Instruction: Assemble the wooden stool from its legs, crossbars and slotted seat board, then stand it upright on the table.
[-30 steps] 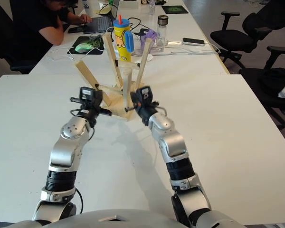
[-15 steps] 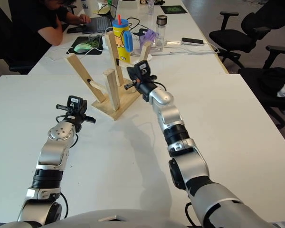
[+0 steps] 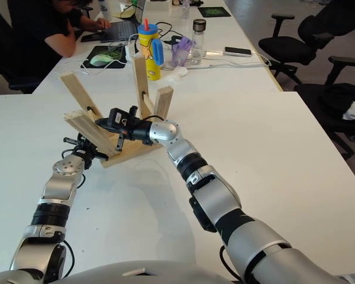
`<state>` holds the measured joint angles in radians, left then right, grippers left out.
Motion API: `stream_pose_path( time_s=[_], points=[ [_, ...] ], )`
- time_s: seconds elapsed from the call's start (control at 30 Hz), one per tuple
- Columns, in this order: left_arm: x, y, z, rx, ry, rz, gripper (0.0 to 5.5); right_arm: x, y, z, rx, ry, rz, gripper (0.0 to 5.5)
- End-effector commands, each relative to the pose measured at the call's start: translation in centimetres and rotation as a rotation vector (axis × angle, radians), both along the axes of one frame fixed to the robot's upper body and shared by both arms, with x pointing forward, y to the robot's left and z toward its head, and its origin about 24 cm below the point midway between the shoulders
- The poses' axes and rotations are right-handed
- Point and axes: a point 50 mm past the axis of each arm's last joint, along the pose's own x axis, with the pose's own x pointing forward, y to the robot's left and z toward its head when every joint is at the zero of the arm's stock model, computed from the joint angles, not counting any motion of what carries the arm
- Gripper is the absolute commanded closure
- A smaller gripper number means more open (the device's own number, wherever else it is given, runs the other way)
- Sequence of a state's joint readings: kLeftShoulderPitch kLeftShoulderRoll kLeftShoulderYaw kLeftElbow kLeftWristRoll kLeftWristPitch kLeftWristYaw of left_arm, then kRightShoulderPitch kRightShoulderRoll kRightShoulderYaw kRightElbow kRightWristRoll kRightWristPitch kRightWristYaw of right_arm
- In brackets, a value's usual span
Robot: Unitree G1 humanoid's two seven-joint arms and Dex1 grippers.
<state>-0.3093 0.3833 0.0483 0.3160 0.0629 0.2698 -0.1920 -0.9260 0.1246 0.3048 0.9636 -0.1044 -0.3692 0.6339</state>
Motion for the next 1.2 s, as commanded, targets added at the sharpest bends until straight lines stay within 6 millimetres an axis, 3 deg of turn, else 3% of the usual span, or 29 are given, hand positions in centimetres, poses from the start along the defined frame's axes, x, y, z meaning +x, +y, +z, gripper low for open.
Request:
stream_pose_path(
  time_s=[0.03,0.13,0.2,0.33,0.43,0.6,0.7,0.93,1.03,1.2],
  points=[
    [-0.3,-0.4,0.3,-0.004,-0.019,-0.015,5.49,-2.4,-2.2,-2.8,0.13,0.178,-0.186,5.5],
    [-1.2,-0.5,0.3,-0.024,-0.043,-0.004,5.49,-6.8,-5.0,-2.2,0.298,0.343,-0.208,5.5],
    [-1.7,-0.4,0.7,-0.034,-0.085,0.023,5.49,-8.7,-6.7,-1.9,0.357,0.417,-0.23,5.5],
    [-2.7,1.4,5.2,-0.039,-0.372,0.174,5.49,-10.2,-10.7,-2.8,0.307,0.429,-0.286,5.5],
    [-3.7,1.0,7.3,-0.052,-0.497,0.176,5.49,-10.3,-11.5,-1.6,0.41,0.382,-0.297,5.5],
    [-4.9,-0.4,4.9,-0.061,-0.381,0.132,5.49,-10.5,-7.7,1.3,0.408,0.274,-0.087,5.5],
    [-5.4,-1.1,3.1,-0.08,-0.299,0.117,5.49,-10.5,-7.0,2.1,0.37,0.212,-0.027,5.5],
    [-6.4,-1.3,2.5,-0.091,-0.256,0.127,5.49,-13.5,-10.8,1.7,0.455,0.458,-0.01,5.5],
    [-7.0,-1.8,2.0,-0.102,-0.242,0.121,5.49,-14.0,-11.1,1.9,0.473,0.501,0.018,5.5],
    [-7.6,-2.0,2.1,-0.102,-0.245,0.111,5.49,-16.0,-13.0,-1.1,0.312,0.649,-0.022,5.5]
  ],
)
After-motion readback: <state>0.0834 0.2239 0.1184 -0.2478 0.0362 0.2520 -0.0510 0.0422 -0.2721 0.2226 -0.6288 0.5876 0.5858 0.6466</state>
